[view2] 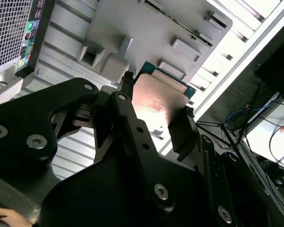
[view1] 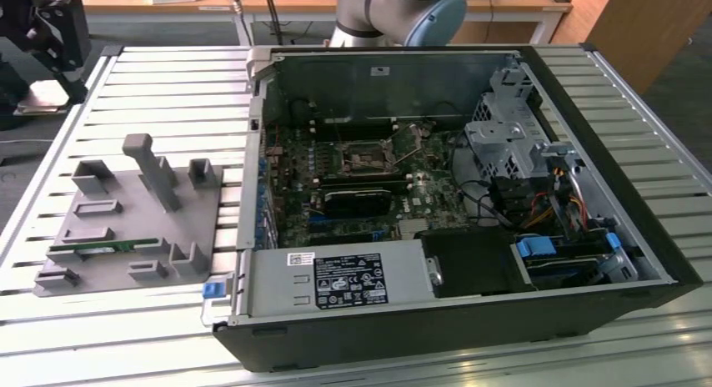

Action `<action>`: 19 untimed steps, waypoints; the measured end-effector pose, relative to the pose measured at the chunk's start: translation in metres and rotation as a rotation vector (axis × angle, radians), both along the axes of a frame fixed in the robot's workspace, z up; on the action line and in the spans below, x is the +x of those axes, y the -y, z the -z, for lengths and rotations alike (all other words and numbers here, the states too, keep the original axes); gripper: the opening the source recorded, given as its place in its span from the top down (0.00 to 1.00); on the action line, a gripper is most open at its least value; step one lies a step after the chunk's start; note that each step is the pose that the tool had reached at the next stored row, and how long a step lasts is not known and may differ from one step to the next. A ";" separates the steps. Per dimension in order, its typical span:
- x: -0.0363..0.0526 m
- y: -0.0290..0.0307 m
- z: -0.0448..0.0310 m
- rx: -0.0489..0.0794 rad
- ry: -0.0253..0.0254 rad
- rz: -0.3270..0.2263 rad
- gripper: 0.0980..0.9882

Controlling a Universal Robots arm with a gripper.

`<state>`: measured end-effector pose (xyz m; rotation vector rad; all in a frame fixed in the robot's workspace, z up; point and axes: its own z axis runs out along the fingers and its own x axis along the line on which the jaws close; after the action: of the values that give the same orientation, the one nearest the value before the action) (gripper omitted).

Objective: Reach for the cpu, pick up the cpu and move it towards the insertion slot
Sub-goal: 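Pick up the cpu and move it towards the insertion slot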

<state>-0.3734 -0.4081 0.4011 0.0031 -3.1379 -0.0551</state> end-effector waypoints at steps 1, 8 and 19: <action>0.0022 0.0000 0.0000 0.000 0.0001 0.000 0.50; 0.0185 0.0000 0.0000 0.000 -0.0001 0.000 0.50; 0.0381 0.0000 0.0000 0.000 0.0000 0.000 0.50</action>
<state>-0.3353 -0.4081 0.4010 0.0030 -3.1379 -0.0552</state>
